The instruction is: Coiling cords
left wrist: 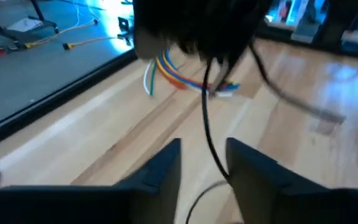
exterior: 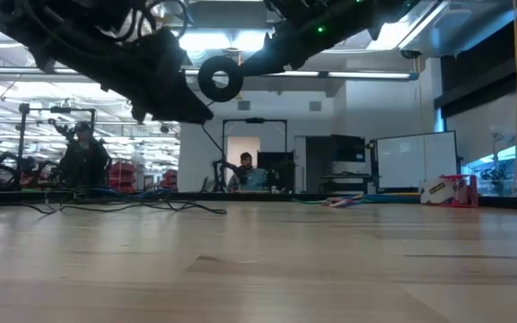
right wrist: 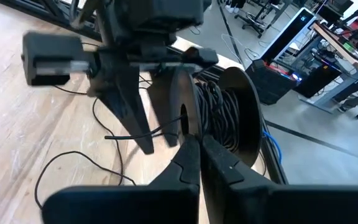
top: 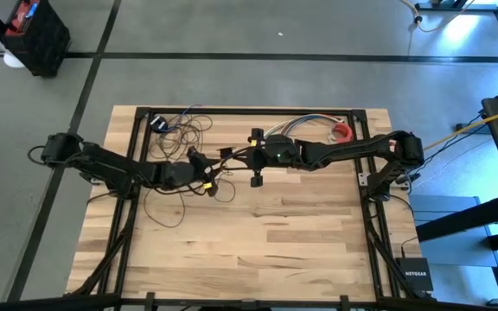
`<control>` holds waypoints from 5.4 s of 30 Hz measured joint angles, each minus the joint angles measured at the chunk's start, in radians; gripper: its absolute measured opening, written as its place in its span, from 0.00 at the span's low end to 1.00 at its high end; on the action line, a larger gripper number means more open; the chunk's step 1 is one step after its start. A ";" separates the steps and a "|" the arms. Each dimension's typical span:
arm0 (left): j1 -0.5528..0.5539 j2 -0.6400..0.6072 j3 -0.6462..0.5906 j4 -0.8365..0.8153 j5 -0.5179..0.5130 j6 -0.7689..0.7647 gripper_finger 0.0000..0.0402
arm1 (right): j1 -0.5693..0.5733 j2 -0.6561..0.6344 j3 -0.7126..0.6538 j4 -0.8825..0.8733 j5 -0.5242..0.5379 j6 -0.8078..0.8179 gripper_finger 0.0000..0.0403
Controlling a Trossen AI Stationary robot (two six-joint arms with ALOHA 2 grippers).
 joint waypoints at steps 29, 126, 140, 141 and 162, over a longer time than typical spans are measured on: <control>0.009 -0.043 0.030 -0.204 0.019 0.065 0.00 | 0.000 -0.202 0.069 -0.189 -0.010 0.039 0.00; -0.025 -0.089 0.153 -0.350 0.174 0.302 0.01 | -0.001 0.158 0.105 -0.424 -0.082 -0.021 0.00; 0.004 -0.020 0.154 -0.242 0.175 0.352 0.01 | -0.001 0.173 0.104 -0.293 -0.196 -0.017 0.00; 0.004 -0.016 0.154 -0.244 0.175 0.362 0.01 | -0.001 0.173 0.103 -0.295 -0.196 -0.017 0.00; -0.026 -0.034 0.241 -0.442 0.108 0.501 0.01 | -0.001 0.188 0.104 -0.363 -0.351 -0.097 0.00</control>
